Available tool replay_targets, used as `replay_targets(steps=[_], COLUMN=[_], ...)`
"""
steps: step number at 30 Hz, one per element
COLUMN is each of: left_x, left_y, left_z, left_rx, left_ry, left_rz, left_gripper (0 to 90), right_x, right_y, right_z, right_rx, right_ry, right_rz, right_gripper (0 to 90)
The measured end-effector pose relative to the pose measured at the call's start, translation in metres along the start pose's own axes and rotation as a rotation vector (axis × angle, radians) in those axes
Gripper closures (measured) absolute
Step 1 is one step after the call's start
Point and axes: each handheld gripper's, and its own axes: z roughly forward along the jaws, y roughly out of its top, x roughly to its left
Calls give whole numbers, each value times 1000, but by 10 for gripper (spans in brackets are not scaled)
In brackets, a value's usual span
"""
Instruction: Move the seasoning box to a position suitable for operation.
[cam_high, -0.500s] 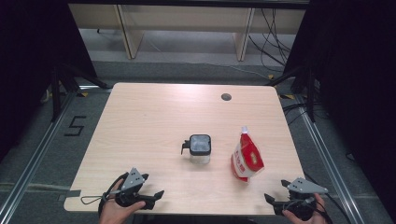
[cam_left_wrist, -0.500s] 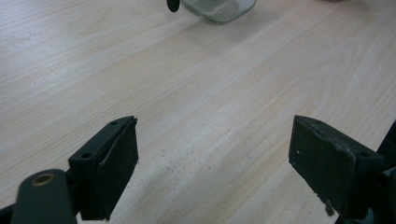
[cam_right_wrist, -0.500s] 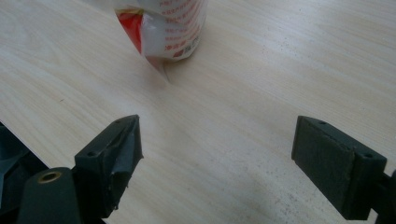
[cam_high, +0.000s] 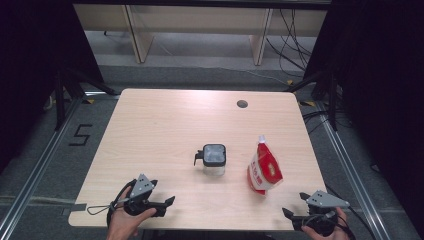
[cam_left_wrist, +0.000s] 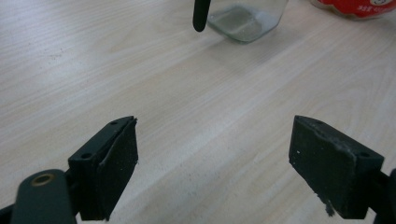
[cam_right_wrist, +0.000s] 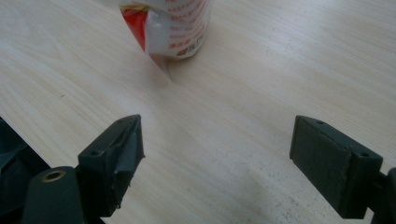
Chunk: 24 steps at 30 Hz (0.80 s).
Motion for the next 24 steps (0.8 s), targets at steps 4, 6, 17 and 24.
replay_targets(steps=[4,6,17,24], left_x=[4,4,4,6], left_y=[4,5,18,30], left_z=[1,2,12,24], left_rx=[2,-15,-34,-31], left_ry=[3,1,-8,-23], left_rz=[39,28,54,86], left_gripper=[157,175,177,242], right_x=[2,-3,-3,-3], right_y=[0,1,2,2], right_z=[0,1,2,2], right_rx=[2,-19,-30,-30], right_ry=[-2,-3,12,15], right_rz=[18,-35,-41,-23], right_gripper=[197,201,208,208])
